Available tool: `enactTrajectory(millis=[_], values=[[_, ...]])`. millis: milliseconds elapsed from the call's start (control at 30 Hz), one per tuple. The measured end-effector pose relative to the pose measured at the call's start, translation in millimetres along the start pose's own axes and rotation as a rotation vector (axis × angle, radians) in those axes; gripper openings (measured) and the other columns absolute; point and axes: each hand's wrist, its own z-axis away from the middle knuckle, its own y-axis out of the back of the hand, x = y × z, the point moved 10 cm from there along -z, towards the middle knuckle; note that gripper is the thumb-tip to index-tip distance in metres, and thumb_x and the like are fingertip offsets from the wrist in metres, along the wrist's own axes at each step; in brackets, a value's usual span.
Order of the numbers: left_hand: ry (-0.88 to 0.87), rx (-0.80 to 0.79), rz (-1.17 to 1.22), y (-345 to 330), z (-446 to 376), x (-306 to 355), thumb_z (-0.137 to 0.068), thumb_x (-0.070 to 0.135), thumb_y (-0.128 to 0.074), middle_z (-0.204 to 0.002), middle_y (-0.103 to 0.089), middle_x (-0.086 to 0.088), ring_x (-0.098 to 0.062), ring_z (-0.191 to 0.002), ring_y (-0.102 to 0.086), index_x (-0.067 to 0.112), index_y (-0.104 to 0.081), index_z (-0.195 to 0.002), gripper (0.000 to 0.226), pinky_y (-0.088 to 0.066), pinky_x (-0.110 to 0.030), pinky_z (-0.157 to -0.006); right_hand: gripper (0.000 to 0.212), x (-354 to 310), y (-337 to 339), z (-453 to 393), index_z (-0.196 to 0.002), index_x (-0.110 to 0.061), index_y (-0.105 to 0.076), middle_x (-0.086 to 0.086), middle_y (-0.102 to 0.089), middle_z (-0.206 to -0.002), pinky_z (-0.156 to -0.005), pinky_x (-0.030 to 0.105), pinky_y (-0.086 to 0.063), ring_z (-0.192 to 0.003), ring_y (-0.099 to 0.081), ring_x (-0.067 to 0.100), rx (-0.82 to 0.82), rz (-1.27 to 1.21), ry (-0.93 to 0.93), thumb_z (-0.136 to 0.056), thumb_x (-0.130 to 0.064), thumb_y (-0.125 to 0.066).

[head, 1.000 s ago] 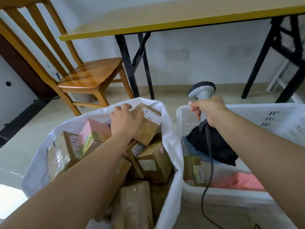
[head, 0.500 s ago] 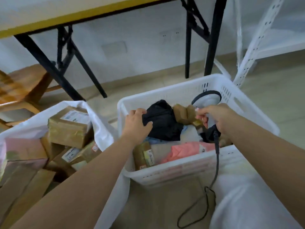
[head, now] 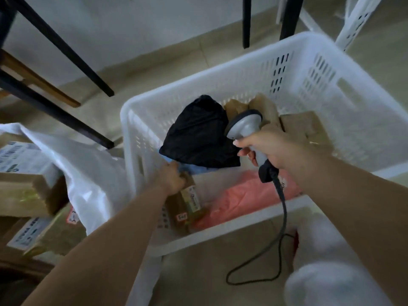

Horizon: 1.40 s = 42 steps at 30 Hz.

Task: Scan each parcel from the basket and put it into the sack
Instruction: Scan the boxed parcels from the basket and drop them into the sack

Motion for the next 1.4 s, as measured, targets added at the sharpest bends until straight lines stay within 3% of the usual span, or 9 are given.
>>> enactTrajectory(millis=[100,267,433,600,800,933,1033,1200,1400], values=[[0.013,-0.104,0.064,-19,-21,-6,-0.093,0.011,-0.055,-0.127,-0.056,-0.016,-0.029,-0.112,-0.056,0.01,-0.044,-0.139,0.048,-0.043,-0.031,-0.084,0.02,3,-13,-11,-0.078,-0.003,-0.057,0.007,-0.057,-0.064,-0.044,0.022,-0.036,-0.045,-0.039,0.011,-0.022,0.018,-0.047,-0.095,-0.012,-0.063],[0.08,-0.293,-0.08,-44,-26,-13,-0.084,0.028,-0.073,-0.143,-0.045,-0.013,-0.03,-0.126,-0.05,0.02,-0.012,-0.156,0.094,-0.043,-0.031,-0.091,0.019,1,-19,-26,-0.08,-0.002,-0.057,0.008,-0.057,-0.067,-0.05,0.024,-0.035,-0.049,-0.038,0.012,-0.024,0.008,-0.093,-0.095,-0.013,-0.063],[0.044,-0.473,-0.264,-50,-31,-10,-0.074,0.033,-0.083,-0.133,-0.056,-0.005,-0.025,-0.113,-0.058,0.021,-0.05,-0.137,0.072,-0.051,-0.038,-0.096,0.014,3,-26,-28,-0.094,-0.002,-0.059,0.007,-0.056,-0.068,-0.051,0.022,-0.035,-0.05,-0.038,0.01,-0.047,0.03,-0.148,-0.095,-0.015,-0.063],[0.002,-0.383,-0.113,-21,-21,-9,-0.068,0.035,-0.088,-0.123,-0.063,-0.005,-0.023,-0.106,-0.062,0.019,-0.058,-0.131,0.071,-0.053,-0.038,-0.094,0.014,-6,-15,-20,-0.09,0.0,-0.062,0.009,-0.061,-0.069,-0.049,0.024,-0.039,-0.049,-0.042,0.011,-0.002,0.031,-0.056,-0.093,-0.014,-0.066],[0.017,-0.302,0.348,41,44,-1,-0.085,0.034,-0.073,-0.111,-0.066,-0.003,-0.012,-0.064,-0.068,0.022,-0.046,-0.14,0.062,-0.055,-0.025,-0.058,0.014,-8,2,10,-0.091,-0.001,-0.062,0.012,-0.064,-0.069,-0.047,0.027,-0.04,-0.043,-0.043,0.012,0.042,-0.025,0.038,-0.091,-0.014,-0.068],[-0.025,-0.306,0.679,75,104,19,-0.056,0.057,-0.084,-0.116,-0.07,-0.001,-0.022,-0.081,-0.074,0.036,-0.046,-0.135,0.09,-0.058,-0.027,-0.058,0.026,-4,7,44,-0.093,0.001,-0.059,0.013,-0.064,-0.063,-0.041,0.024,-0.037,-0.034,-0.042,0.013,0.09,-0.095,0.09,-0.09,-0.023,-0.07],[-0.08,-0.289,0.793,94,153,35,-0.078,0.038,-0.069,-0.126,-0.066,-0.004,-0.029,-0.094,-0.073,0.037,-0.036,-0.144,0.074,-0.059,-0.028,-0.057,0.033,-6,10,88,-0.093,-0.005,-0.055,0.007,-0.055,-0.054,-0.039,0.021,-0.04,-0.039,-0.046,0.013,0.137,-0.278,0.126,-0.089,-0.035,-0.07],[-0.199,-0.133,0.916,140,226,50,-0.08,0.029,-0.071,-0.125,-0.066,-0.006,-0.037,-0.093,-0.072,0.036,-0.047,-0.13,0.055,-0.061,-0.031,-0.06,0.079,-30,8,159,-0.098,-0.014,-0.064,0.012,-0.072,-0.091,-0.074,0.045,-0.06,-0.081,-0.071,0.029,0.181,-0.331,0.301,-0.05,-0.075,-0.079],[-0.22,-0.032,1.066,175,302,56,-0.084,0.064,-0.053,-0.131,-0.057,-0.002,-0.037,-0.098,-0.071,0.026,-0.057,-0.125,0.056,-0.061,-0.037,-0.07,0.044,-67,-8,255,-0.109,-0.008,-0.06,0.014,-0.07,-0.095,-0.061,0.033,-0.058,-0.072,-0.066,0.022,0.109,-0.409,0.453,-0.084,-0.043,-0.073]])
